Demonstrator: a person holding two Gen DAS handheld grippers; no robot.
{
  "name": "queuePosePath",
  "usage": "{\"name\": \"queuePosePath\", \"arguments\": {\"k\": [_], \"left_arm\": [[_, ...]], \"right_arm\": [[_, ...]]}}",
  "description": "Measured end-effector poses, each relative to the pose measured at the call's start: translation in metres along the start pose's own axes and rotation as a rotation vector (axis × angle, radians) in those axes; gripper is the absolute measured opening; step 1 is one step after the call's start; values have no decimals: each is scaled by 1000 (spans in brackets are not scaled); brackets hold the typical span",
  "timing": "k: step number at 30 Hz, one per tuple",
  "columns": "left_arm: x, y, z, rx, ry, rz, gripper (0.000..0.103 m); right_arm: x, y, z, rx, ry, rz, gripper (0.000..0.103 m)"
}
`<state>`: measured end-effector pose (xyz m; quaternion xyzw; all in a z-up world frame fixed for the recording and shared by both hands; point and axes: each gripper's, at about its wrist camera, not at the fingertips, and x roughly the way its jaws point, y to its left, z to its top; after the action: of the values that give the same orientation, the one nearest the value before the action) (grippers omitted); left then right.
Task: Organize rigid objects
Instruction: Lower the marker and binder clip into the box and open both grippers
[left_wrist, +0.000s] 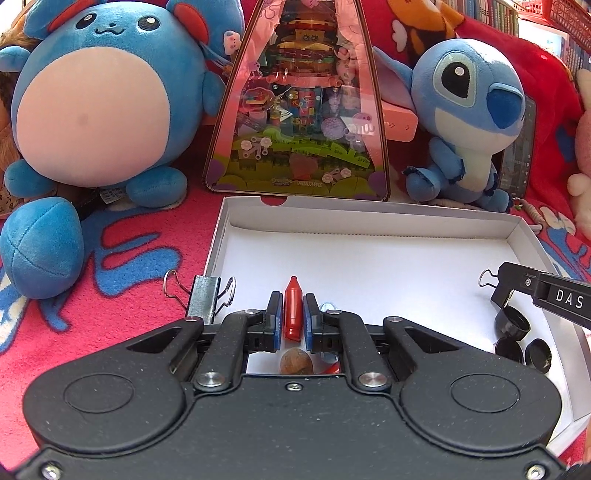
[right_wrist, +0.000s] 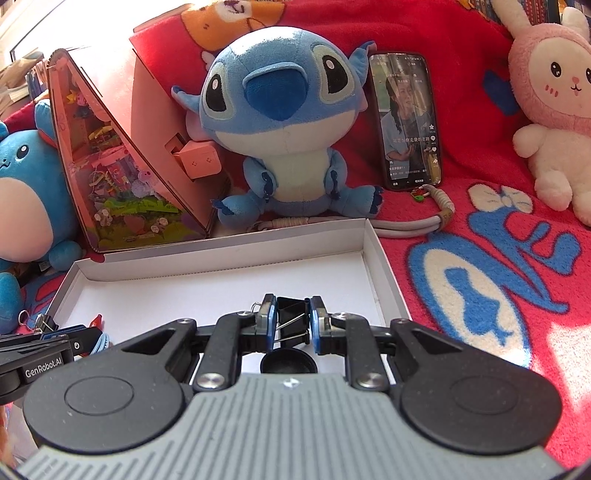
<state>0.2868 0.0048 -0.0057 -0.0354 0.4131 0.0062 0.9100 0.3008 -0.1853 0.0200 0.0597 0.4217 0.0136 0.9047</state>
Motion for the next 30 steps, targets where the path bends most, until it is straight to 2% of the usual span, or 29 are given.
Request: {"name": "queuePosePath", "arguments": {"k": [10,14,18,20,22,26,28,29,30], "left_arm": [[-1,1,-1,4,-4,-2,12],[-2,0,-1,10,-4,1,20],[-2,1,-1,8,-7,8,35],[-2,2,-2,5,-8,8,38],[-3,2,-3,7,-7,2,40],[-3,0,-4,16,-6,-9,48],[-3,-2,-5,21,-6,-12,51],[-3,-4,-6,23,-6,-12,53],[-3,-4,-6,25,-6,-12,55]], "right_arm": [[-3,1,-2,-11,-3,2,23],[-4,0,-2,-19,-1,3,22],[-6,0,-2,-18,3,3,23],[-5,-1,-3,-13,7,1,24],[-5,-2,-4,-9,11,-2,28],[-5,-4,-6,2,9,0,30],[-6,-4,-6,3,8,-1,38],[-7,-5,-5,3,5,-3,47],[-8,-5,-5,4,0,-4,48]]}}
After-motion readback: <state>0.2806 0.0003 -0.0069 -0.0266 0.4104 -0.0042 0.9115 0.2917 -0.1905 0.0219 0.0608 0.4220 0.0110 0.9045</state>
